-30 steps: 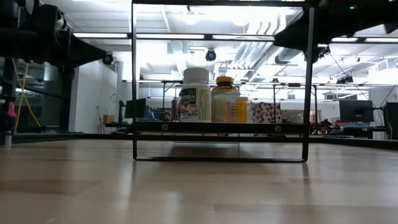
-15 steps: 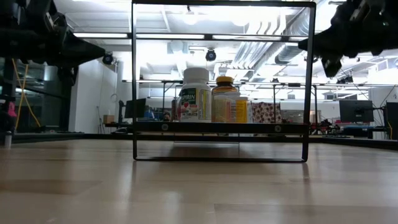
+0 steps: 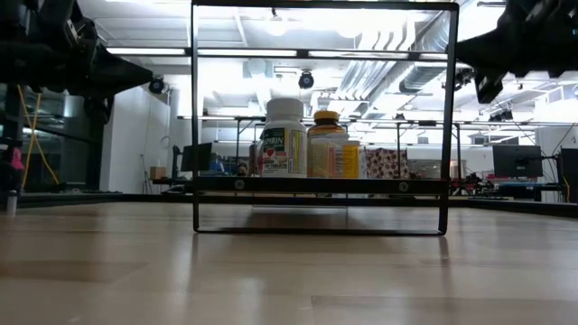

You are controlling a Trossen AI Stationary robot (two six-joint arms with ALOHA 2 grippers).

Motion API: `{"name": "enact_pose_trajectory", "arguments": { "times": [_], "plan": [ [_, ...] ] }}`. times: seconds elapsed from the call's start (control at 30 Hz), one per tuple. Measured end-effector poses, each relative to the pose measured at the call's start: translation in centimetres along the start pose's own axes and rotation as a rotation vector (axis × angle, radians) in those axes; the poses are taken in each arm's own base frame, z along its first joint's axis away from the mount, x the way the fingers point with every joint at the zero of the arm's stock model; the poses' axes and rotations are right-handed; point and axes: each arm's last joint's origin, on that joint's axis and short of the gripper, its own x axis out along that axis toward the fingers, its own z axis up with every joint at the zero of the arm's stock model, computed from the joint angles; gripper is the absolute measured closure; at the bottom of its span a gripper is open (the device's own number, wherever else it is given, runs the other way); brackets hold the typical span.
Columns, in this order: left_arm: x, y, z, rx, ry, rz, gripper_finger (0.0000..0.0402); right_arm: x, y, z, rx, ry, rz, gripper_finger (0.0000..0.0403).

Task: Pick and place medicine bottles onto shelf by color
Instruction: Return to Home Position

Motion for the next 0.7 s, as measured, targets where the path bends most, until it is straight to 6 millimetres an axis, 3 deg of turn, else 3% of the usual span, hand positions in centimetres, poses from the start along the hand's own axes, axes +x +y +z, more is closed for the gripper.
{"name": "enact_pose_trajectory", "arguments": {
  "times": [0.17,0.43,0.7],
  "plan": [
    [0.0,0.0,0.0,0.000,0.000,0.000,0.0401,-0.1,-0.7,-2.5,0.012,-0.009,0.010,0.0403],
    [0.0,0.0,0.0,0.000,0.000,0.000,0.0401,-0.5,-0.4,-1.5,-0.006,-0.058,0.047,0.0403],
    [0.0,0.0,0.0,0.000,0.000,0.000,0.0401,-0.7,-0.6,-3.3,-0.025,0.046,0.001,0.0403]
  ]
}}
